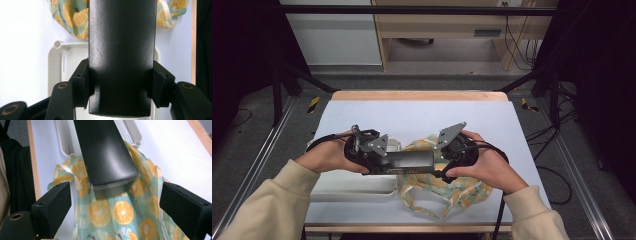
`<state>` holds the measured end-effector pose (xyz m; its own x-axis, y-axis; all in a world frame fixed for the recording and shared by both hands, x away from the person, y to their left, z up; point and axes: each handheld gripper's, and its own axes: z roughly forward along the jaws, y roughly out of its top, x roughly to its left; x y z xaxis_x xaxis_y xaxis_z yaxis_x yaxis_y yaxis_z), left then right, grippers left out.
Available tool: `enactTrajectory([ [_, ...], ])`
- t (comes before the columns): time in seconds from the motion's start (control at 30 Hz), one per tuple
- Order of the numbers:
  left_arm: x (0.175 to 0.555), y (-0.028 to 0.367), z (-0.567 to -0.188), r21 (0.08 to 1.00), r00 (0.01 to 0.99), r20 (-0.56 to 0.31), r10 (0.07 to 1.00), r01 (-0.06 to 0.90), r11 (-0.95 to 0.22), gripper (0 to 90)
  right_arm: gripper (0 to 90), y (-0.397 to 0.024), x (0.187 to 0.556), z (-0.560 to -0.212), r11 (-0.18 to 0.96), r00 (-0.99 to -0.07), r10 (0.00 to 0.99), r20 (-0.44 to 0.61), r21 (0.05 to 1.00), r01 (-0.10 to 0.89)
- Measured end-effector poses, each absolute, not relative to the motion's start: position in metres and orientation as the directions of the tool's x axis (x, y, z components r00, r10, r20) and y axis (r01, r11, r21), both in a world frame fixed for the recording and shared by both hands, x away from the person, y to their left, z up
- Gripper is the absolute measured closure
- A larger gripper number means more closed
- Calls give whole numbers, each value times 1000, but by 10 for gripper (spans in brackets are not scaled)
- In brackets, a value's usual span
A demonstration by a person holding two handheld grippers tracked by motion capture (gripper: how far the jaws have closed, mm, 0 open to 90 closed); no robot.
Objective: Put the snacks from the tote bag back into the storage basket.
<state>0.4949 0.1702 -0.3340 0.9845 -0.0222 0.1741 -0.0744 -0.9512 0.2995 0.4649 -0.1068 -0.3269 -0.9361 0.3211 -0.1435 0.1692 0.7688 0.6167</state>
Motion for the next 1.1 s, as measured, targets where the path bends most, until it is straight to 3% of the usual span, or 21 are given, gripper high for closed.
enactTrajectory([
  [0.37,492,189,-324,328,979,206,6,-63,-943,435,101,-138,444,-342,668,-853,508,-123,680,300],
  [0.7,491,218,-315,354,975,216,41,-39,-934,435,90,-176,432,-356,534,-696,710,-101,722,440],
  [1.1,488,248,-315,331,971,233,58,-23,-943,435,67,-205,413,-376,424,-494,852,-171,780,461],
])
